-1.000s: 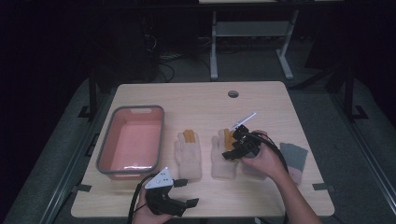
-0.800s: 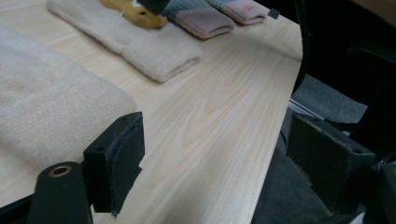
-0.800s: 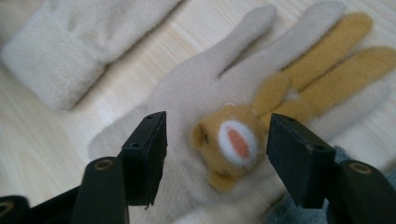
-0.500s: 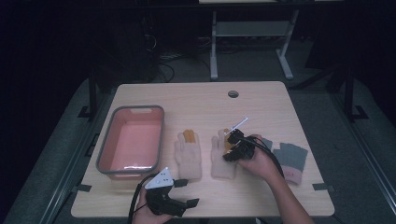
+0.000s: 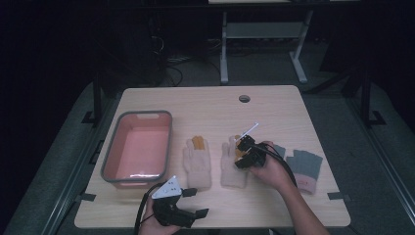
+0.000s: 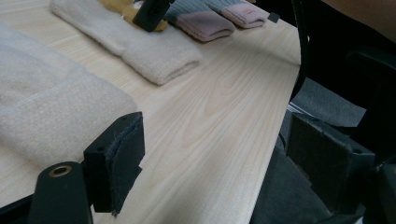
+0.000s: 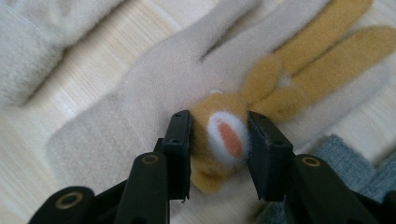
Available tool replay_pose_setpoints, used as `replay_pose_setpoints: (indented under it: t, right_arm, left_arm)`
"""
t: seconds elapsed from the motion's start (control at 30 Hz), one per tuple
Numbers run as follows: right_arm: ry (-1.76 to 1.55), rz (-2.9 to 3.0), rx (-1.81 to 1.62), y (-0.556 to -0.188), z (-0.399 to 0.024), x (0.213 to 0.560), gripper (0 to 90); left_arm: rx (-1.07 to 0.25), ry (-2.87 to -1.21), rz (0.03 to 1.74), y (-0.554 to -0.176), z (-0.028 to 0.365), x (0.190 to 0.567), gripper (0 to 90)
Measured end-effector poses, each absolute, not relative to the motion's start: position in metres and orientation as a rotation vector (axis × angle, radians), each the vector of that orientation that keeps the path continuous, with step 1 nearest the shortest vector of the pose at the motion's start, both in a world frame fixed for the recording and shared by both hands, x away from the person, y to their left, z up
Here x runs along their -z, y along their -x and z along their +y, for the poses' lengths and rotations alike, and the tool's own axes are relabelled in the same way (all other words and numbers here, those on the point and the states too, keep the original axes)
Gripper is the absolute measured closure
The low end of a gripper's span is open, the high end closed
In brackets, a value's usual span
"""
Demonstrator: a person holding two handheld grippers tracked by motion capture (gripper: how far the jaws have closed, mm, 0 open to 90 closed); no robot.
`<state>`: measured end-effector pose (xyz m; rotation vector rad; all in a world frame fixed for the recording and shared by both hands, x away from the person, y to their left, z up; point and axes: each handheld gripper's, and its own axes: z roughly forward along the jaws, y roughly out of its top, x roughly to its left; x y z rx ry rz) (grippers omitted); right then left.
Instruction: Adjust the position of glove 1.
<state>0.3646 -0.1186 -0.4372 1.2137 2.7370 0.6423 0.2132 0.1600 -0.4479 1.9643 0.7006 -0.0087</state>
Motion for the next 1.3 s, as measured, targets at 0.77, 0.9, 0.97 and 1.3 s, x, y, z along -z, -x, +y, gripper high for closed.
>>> replay_pose_setpoints:
  t: [0.77,0.9,0.97,1.3]
  right_arm:
    - [-1.140,2.738,-0.764,-0.357,-0.114,0.398,64.4]
    - [-1.100,2.736,-0.785,-0.354,-0.107,0.382,64.4]
    - [-1.071,2.740,-0.792,-0.354,-0.103,0.376,64.4]
    - [-0.941,2.783,-0.820,-0.359,-0.069,0.362,64.3]
  left_arm:
    - [-0.012,-1.953,0.709,-0.212,0.164,0.446,20.2]
    - [-0.009,-1.938,0.716,-0.211,0.164,0.445,20.2]
    - [-0.009,-1.946,0.707,-0.211,0.164,0.445,20.2]
    - [-0.008,-1.944,0.705,-0.209,0.164,0.444,20.1]
